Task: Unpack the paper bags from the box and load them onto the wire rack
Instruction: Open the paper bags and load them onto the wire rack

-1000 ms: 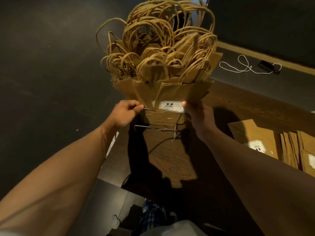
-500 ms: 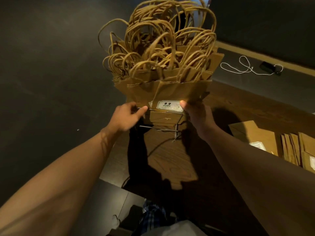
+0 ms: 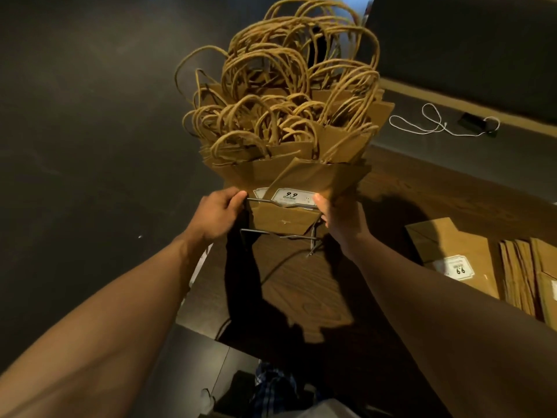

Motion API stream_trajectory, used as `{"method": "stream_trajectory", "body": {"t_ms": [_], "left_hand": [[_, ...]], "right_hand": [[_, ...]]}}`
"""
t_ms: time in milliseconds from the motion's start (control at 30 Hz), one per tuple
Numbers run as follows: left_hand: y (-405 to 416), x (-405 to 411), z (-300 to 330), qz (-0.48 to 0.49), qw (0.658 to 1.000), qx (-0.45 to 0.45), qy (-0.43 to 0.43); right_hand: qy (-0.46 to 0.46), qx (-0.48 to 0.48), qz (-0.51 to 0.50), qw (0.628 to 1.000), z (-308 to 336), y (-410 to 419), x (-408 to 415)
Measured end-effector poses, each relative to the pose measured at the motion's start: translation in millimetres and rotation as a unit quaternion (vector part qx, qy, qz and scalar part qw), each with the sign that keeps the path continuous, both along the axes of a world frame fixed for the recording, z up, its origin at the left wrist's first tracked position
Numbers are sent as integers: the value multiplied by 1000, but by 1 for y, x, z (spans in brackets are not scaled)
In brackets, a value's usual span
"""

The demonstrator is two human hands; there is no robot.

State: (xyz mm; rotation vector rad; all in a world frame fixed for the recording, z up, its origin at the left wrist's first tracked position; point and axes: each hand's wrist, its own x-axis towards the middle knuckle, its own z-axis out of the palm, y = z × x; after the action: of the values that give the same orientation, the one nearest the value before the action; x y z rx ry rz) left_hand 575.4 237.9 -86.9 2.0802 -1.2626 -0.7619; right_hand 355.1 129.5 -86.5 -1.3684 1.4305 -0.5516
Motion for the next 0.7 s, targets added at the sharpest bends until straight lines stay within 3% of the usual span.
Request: {"method": "stream_trajectory", "body": {"t_ms": [133,300,500,700], "left_hand": [[-2,-6,2,4,999,38,-37],[11,-17,11,65,979,45,-186],[13,-53,28,-59,986,-1,-156],[-11,-121,39,-156,982,0,-107]], "right_hand": [[-12,-15,6,1000,-1,4,-4],[-65,-31,-59,996,12,3,-10],[-78,88,26,993,19,-1,-20],[-13,64,25,998,18,-22,-66]]}}
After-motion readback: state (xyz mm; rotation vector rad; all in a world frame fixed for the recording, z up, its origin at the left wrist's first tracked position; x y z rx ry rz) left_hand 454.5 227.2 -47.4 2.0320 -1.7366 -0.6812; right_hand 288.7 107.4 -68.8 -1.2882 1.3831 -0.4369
